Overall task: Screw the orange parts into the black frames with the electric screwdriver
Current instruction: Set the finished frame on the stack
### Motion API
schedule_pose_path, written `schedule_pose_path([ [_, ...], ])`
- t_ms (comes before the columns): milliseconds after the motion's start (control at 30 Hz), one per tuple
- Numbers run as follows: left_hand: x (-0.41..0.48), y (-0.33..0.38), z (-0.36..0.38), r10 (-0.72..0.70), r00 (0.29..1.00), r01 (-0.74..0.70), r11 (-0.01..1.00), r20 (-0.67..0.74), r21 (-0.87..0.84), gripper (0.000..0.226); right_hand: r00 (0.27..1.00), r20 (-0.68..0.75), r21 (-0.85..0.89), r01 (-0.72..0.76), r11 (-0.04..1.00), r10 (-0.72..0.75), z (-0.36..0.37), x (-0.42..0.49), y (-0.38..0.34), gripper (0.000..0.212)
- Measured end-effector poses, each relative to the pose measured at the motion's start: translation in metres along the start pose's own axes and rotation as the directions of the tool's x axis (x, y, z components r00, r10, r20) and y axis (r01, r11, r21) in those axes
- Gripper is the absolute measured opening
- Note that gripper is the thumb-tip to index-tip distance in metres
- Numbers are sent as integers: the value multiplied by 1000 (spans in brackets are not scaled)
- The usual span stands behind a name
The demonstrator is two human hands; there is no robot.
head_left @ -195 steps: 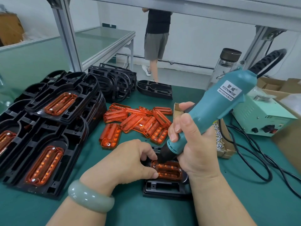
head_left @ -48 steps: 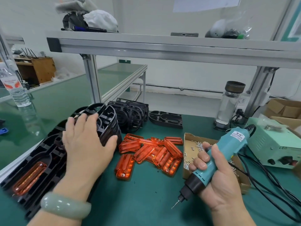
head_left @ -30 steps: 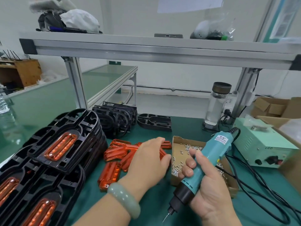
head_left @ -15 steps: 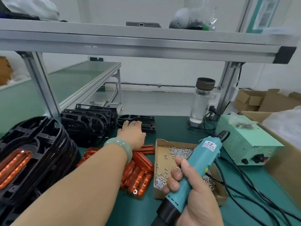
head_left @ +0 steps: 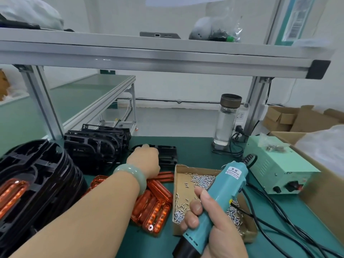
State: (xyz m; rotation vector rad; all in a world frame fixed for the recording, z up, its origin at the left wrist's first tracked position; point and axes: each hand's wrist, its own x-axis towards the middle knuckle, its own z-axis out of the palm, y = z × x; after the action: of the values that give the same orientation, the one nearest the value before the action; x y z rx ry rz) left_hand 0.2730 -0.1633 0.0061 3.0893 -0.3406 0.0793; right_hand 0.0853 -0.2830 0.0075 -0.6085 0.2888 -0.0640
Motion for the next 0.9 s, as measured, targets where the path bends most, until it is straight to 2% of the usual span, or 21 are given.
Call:
schedule_pose_path([
  [133, -5, -1, -1, 56, 986, -56, 998, 154, -2, 50, 1000, -14, 0, -1, 1000, 1, 1, 0, 1, 47],
  [233, -7, 0, 1, 94, 992, -101, 992, 89, 76, 42, 1000, -19, -9, -1, 1000, 1, 1, 0, 0, 40],
  [333, -13, 0, 2, 70, 997, -71, 990, 8, 122, 37, 1000, -13, -11, -2, 1000, 2, 1, 0, -2, 31],
  [400, -17, 0, -2, 32, 998, -30, 999, -59, 42, 34, 1000, -7, -8, -2, 1000, 2, 0, 0, -3, 28],
  [500, -31, 1, -14, -40, 985, 6, 980, -165, -198, 36, 1000, -6, -13, 13, 1000, -13, -1, 0, -3, 32],
  [633, -67, 4, -29, -77, 950, -55, 912, -301, -406, 38, 999, -7, -17, 35, 999, -35, -4, 1, -6, 29],
  [733, -103, 2, -36, -55, 931, -117, 891, -360, -440, 36, 999, -4, -13, 41, 999, -41, -6, 1, -9, 28],
  [900, -160, -10, -24, 96, 946, -232, 868, -310, -440, 37, 997, 68, 10, 22, 1000, -22, -10, -1, -21, 23],
])
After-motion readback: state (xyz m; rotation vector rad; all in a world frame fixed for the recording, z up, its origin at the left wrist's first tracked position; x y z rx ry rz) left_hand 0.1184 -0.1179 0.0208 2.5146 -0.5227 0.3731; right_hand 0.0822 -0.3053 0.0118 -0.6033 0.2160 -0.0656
